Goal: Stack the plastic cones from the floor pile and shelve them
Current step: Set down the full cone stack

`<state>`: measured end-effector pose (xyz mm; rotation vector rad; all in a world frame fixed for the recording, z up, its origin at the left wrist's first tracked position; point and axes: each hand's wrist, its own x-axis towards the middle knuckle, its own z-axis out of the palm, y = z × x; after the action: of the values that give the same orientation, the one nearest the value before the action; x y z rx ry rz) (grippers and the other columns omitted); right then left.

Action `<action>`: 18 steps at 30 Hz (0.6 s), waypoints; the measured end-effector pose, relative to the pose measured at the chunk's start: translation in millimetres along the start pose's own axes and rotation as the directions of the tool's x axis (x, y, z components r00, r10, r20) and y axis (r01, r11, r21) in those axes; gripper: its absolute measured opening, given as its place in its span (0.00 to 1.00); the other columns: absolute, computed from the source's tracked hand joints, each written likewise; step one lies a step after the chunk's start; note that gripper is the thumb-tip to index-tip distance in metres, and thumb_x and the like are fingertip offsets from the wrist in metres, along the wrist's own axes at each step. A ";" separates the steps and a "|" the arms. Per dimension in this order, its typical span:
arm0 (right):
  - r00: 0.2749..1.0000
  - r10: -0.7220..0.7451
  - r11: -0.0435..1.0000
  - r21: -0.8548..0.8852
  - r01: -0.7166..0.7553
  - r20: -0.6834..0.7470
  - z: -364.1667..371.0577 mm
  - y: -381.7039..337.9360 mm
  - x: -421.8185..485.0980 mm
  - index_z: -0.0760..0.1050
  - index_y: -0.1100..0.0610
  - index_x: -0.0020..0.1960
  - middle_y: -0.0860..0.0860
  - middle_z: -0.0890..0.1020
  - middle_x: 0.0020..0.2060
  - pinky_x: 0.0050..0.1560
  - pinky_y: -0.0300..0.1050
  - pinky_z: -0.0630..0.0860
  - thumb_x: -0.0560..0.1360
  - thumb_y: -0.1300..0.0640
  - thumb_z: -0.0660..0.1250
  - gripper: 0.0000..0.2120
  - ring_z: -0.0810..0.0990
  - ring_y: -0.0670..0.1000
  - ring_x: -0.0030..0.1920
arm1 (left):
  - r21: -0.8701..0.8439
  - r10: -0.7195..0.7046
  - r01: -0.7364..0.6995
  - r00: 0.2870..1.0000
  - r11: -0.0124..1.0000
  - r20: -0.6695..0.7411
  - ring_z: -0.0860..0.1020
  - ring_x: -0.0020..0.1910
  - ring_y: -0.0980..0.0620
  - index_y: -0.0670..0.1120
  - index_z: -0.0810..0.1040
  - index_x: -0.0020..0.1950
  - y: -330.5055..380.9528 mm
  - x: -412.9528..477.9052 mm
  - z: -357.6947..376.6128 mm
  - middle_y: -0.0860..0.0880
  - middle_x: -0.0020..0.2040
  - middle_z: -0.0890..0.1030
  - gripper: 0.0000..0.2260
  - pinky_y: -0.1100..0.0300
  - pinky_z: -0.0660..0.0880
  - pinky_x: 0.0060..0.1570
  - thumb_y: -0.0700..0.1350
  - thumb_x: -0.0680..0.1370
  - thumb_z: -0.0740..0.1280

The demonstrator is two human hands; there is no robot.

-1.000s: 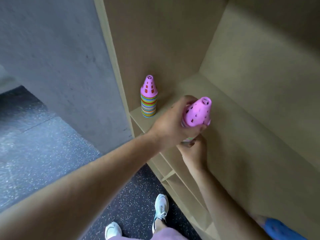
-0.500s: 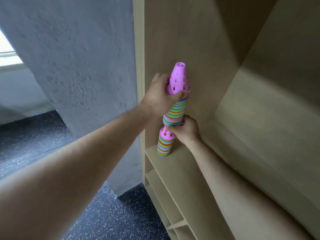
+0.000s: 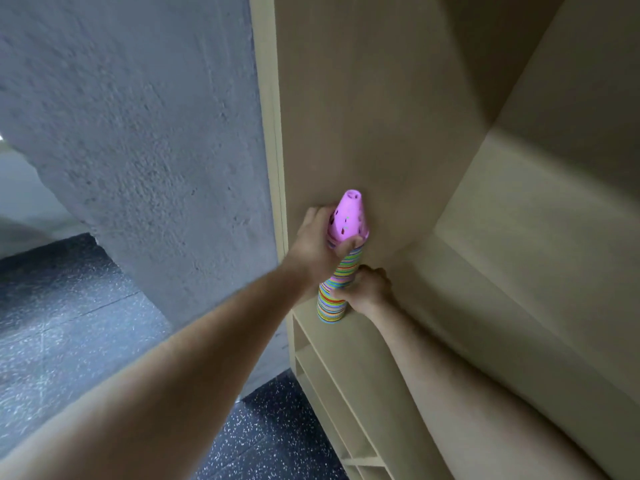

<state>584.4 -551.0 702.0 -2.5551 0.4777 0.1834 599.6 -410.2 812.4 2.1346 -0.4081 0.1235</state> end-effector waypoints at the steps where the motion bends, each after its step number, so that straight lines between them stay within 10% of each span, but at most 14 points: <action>1: 1.000 0.009 1.000 -0.004 -0.009 -0.003 1.8 0.4 0.7 0.79 0.49 0.53 0.51 0.82 0.49 0.46 0.43 0.74 0.51 0.26 0.64 0.39 0.79 0.55 0.52 | -0.018 0.010 -0.010 1.000 1.000 -0.013 0.68 0.53 0.59 0.44 0.76 0.66 -3.0 -2.6 1.4 0.48 0.57 0.73 0.22 0.67 0.65 0.52 0.50 0.76 0.77; 11: 0.999 0.039 0.999 0.012 -0.039 0.005 -6.8 -5.4 -11.7 0.76 0.50 0.55 0.50 0.81 0.52 0.52 0.46 0.75 0.52 0.26 0.64 0.40 0.78 0.57 0.57 | 0.025 0.029 -0.030 0.999 0.999 0.024 0.72 0.55 0.52 0.45 0.76 0.65 1.8 -0.3 -7.9 0.50 0.55 0.71 0.21 0.63 0.67 0.53 0.51 0.76 0.76; 18: 0.973 0.002 0.979 0.200 0.045 -0.229 -40.9 -12.6 -68.3 0.73 0.56 0.63 0.58 0.75 0.59 0.60 0.52 0.74 0.73 0.46 0.72 0.24 0.73 0.60 0.63 | 0.104 0.082 -0.083 0.997 0.991 0.009 0.74 0.56 0.50 0.44 0.76 0.65 9.8 -13.2 -24.0 0.47 0.56 0.76 0.28 0.55 0.73 0.58 0.62 0.73 0.68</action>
<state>527.1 -542.1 758.0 -2.3877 0.5248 -0.1625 585.5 -392.3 830.5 2.2214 -0.5023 0.1913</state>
